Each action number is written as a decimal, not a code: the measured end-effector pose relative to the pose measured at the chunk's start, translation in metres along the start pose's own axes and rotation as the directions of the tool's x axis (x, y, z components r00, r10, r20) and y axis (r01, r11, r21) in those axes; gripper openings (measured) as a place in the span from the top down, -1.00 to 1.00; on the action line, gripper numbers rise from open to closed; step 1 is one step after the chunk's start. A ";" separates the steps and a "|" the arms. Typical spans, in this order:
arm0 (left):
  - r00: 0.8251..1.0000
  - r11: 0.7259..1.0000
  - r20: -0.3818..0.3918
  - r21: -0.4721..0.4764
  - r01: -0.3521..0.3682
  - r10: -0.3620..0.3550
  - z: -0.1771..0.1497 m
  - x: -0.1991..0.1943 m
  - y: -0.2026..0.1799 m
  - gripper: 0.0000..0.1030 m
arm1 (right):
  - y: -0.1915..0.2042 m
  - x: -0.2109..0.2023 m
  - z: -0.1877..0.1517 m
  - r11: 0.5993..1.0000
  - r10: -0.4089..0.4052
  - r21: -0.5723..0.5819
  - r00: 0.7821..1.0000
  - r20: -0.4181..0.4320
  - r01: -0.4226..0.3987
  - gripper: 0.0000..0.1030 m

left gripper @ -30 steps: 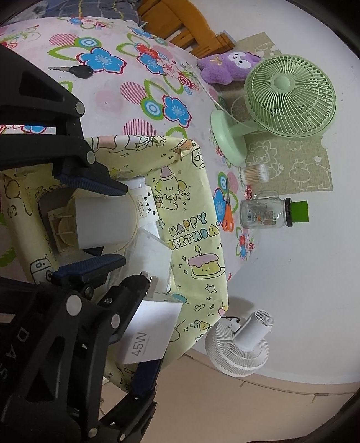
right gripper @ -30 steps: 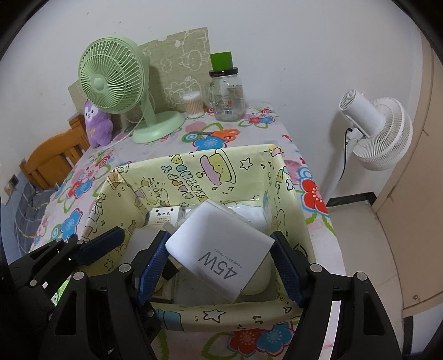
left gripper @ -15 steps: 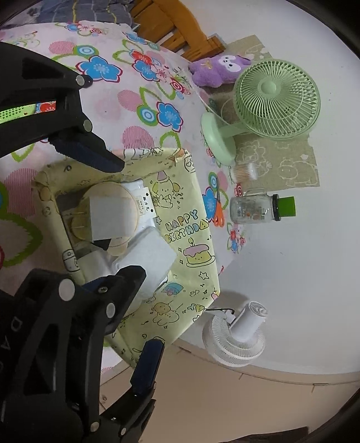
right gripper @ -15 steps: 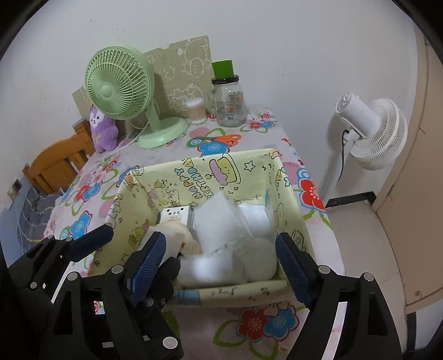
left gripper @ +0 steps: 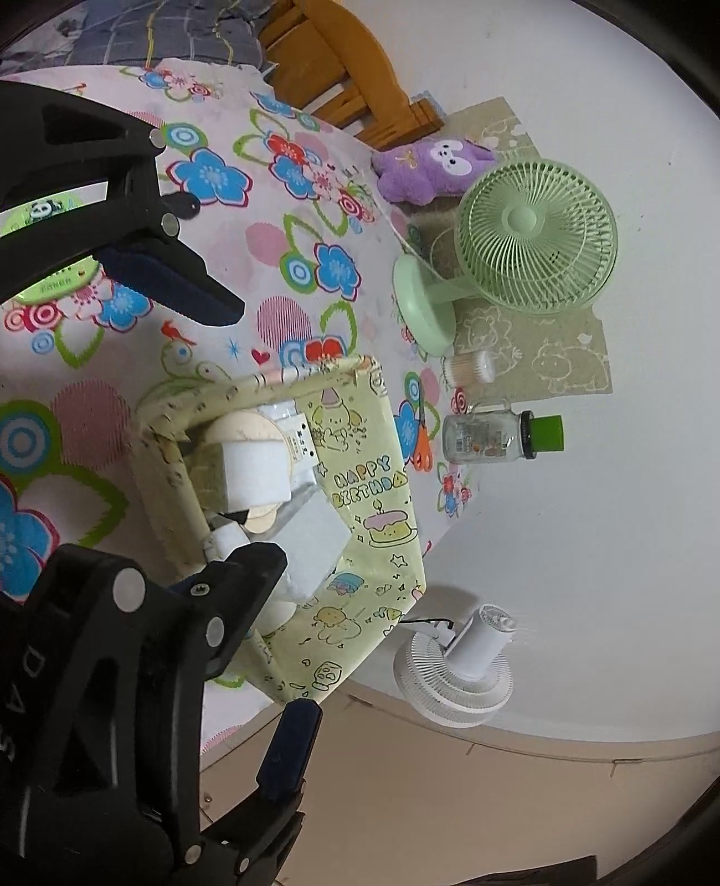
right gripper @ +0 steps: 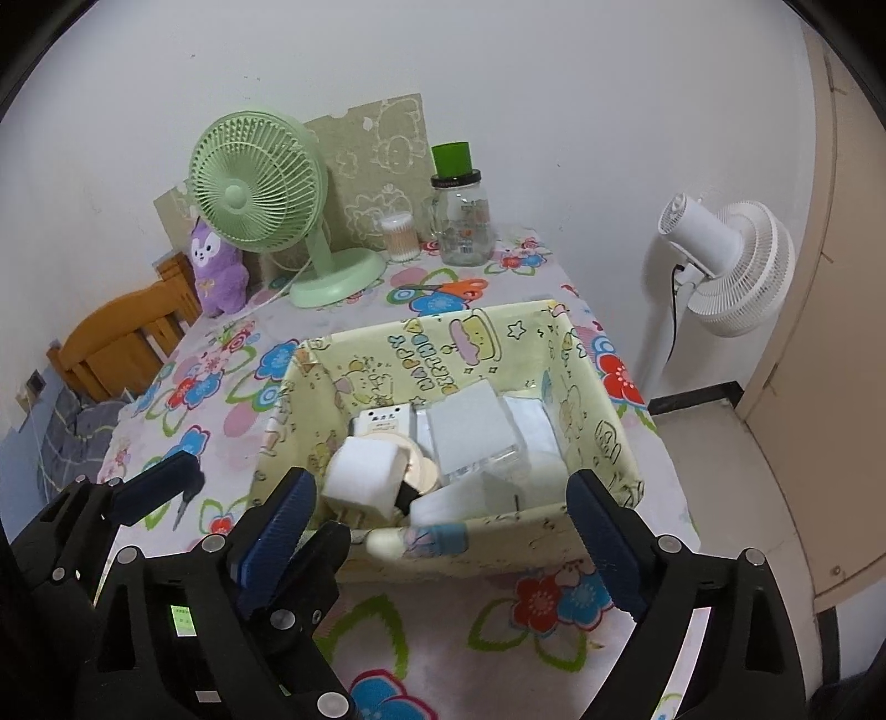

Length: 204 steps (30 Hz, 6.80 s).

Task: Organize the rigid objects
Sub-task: 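Raise both grippers out of the yellow box and pull back, then move the right gripper toward the black car key while the left gripper approaches the green speaker, then close the right gripper on the car key while the left gripper closes on the green speaker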

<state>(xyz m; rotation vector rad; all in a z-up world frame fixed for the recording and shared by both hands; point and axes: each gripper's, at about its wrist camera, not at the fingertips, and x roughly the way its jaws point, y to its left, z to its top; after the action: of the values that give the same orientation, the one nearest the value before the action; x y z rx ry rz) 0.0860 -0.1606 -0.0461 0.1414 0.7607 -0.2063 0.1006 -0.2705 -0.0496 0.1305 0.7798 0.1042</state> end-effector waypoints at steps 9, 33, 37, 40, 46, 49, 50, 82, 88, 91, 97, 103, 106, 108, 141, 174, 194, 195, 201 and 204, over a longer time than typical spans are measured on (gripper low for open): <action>1.000 1.000 0.019 0.005 0.001 -0.001 -0.009 -0.022 0.014 -0.87 | 0.021 -0.020 -0.007 1.000 -0.028 -0.008 0.999 0.029 0.028 -0.90; 0.995 0.997 0.072 0.011 -0.076 0.075 -0.044 -0.073 0.066 -0.98 | 0.094 -0.050 -0.034 0.997 -0.003 -0.072 0.997 0.074 0.009 -0.98; 0.995 0.997 0.071 0.002 -0.075 0.075 -0.049 -0.075 0.074 -0.98 | 0.104 -0.050 -0.036 0.997 -0.003 -0.080 0.997 0.080 0.009 -0.98; 0.995 0.997 0.069 0.000 -0.076 0.076 -0.051 -0.074 0.079 -0.98 | 0.111 -0.048 -0.038 0.996 -0.009 -0.086 0.997 0.083 0.016 -0.98; 0.996 0.998 0.057 -0.008 -0.070 0.070 -0.057 -0.070 0.092 -0.98 | 0.122 -0.040 -0.041 0.996 -0.016 -0.088 0.997 0.071 0.022 -0.98; 0.997 0.998 0.047 -0.017 -0.065 0.065 -0.060 -0.066 0.099 -0.98 | 0.128 -0.034 -0.043 0.996 -0.020 -0.090 0.998 0.064 0.026 -0.98; 0.997 0.998 0.045 -0.018 -0.063 0.064 -0.060 -0.065 0.100 -0.98 | 0.129 -0.033 -0.044 0.995 -0.022 -0.091 0.998 0.063 0.028 -0.98; 0.989 0.977 -0.096 -0.171 -0.125 0.109 -0.106 -0.012 0.148 -0.98 | 0.175 0.024 -0.071 0.969 -0.027 -0.247 0.999 0.016 0.030 -0.90; 0.984 0.970 -0.130 -0.198 -0.143 0.119 -0.116 -0.002 0.147 -0.98 | 0.172 0.032 -0.079 0.964 -0.017 -0.267 1.000 -0.006 0.014 -0.73; 0.982 0.969 -0.146 -0.200 -0.147 0.119 -0.122 0.004 0.145 -0.98 | 0.169 0.038 -0.084 0.964 -0.011 -0.264 0.999 -0.034 0.002 -0.64; 0.976 0.968 -0.186 -0.198 -0.152 0.115 -0.131 0.017 0.140 -0.98 | 0.161 0.052 -0.095 0.970 -0.010 -0.241 0.996 -0.087 -0.011 -0.57; 0.976 0.965 -0.194 -0.220 -0.146 0.103 -0.132 0.025 0.137 -0.98 | 0.155 0.061 -0.095 0.974 -0.019 -0.228 0.994 -0.104 -0.006 -0.57; 0.975 0.961 -0.199 -0.238 -0.143 0.095 -0.131 0.030 0.137 -0.98 | 0.151 0.063 -0.094 0.976 -0.027 -0.219 0.994 -0.106 0.003 -0.57; 0.973 0.956 -0.212 -0.255 -0.145 0.091 -0.132 0.033 0.136 -0.98 | 0.148 0.065 -0.094 0.977 -0.030 -0.215 0.993 -0.111 0.005 -0.57; 0.965 0.933 -0.178 -0.273 -0.236 0.192 -0.131 0.033 0.142 -0.84 | 0.150 0.079 -0.093 0.981 0.006 -0.189 0.989 -0.147 -0.035 -0.57; 0.961 0.946 -0.208 -0.230 -0.230 0.183 -0.106 0.063 0.237 -0.84 | 0.246 0.150 -0.051 0.950 0.043 -0.298 0.987 -0.157 -0.088 -0.55; 0.970 0.949 -0.200 -0.255 -0.184 0.134 -0.107 0.070 0.248 -0.84 | 0.261 0.174 -0.048 0.941 0.024 -0.324 0.977 -0.212 -0.093 0.32; 0.971 0.950 -0.200 -0.253 -0.181 0.132 -0.106 0.070 0.247 -0.84 | 0.260 0.174 -0.048 0.942 0.022 -0.323 0.977 -0.211 -0.091 0.32; 0.972 0.956 -0.200 -0.236 -0.173 0.126 -0.109 0.066 0.239 -0.84 | 0.253 0.167 -0.052 0.945 0.018 -0.315 0.977 -0.211 -0.085 0.32; 0.973 0.960 -0.198 -0.228 -0.166 0.121 -0.109 0.064 0.233 -0.84 | 0.248 0.162 -0.053 0.946 0.014 -0.313 0.978 -0.210 -0.080 0.32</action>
<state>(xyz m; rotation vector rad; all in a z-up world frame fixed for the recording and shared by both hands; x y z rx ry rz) 0.1132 0.0788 -0.1563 -0.0183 0.9483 0.0405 0.1664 0.0016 -0.1610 -0.1737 0.9556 0.2923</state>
